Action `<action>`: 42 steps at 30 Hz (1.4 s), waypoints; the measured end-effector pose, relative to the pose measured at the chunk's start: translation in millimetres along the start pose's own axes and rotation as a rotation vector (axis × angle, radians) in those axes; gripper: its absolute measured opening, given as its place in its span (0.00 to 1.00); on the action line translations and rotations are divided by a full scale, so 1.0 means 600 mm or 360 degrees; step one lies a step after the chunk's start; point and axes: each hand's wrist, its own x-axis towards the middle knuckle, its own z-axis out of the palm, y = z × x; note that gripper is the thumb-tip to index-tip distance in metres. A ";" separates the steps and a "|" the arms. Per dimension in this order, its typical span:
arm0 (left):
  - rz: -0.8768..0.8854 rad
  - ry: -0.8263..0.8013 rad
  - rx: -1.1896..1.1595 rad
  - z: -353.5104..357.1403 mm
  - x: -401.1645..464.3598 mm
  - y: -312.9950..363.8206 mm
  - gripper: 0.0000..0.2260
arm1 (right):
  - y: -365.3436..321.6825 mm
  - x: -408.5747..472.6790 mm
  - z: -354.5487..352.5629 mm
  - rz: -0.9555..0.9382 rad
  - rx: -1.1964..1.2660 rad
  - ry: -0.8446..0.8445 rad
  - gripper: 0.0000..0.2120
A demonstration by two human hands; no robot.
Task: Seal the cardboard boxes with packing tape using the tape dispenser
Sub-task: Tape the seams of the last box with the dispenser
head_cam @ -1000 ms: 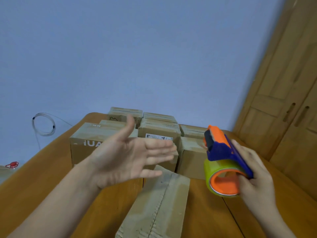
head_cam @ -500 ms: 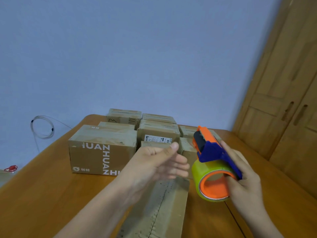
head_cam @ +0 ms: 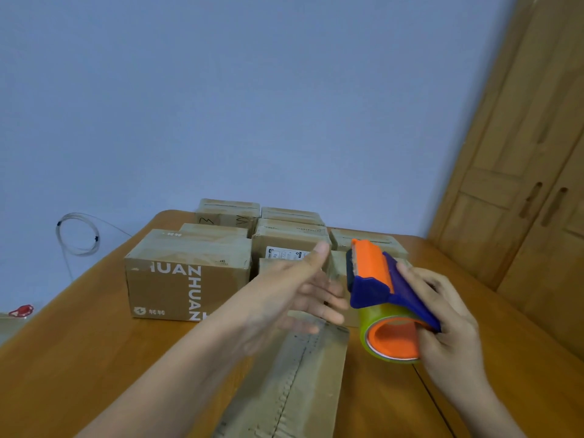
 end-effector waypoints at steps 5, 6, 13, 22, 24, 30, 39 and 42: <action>0.0027 -0.0038 0.0105 -0.007 0.013 -0.004 0.12 | 0.001 -0.002 -0.002 -0.0027 -0.0100 -0.0041 0.42; 0.0033 -0.0037 0.0109 -0.009 0.015 -0.007 0.11 | 0.001 -0.002 -0.003 -0.0038 -0.0137 -0.0049 0.41; 0.0177 0.0107 0.0186 -0.018 0.047 -0.043 0.14 | 0.005 -0.031 0.026 0.0121 -0.0237 -0.0151 0.43; 0.0134 0.0400 0.0102 -0.016 0.052 -0.104 0.16 | 0.013 -0.090 0.097 0.0284 -0.0059 -0.0124 0.41; 0.0160 0.0438 0.0112 -0.016 0.049 -0.107 0.17 | 0.021 -0.085 0.097 0.0267 -0.0016 -0.0173 0.39; 0.0236 0.0474 0.0076 -0.023 0.052 -0.102 0.17 | 0.033 -0.035 0.080 0.0112 -0.0145 -0.0238 0.43; 0.0322 0.0466 0.0214 -0.036 0.054 -0.058 0.16 | 0.026 0.060 0.025 -0.0371 -0.0563 -0.0406 0.44; 0.0307 0.0445 0.0269 -0.030 0.048 -0.045 0.15 | 0.027 0.072 0.017 -0.0452 -0.0648 -0.0460 0.43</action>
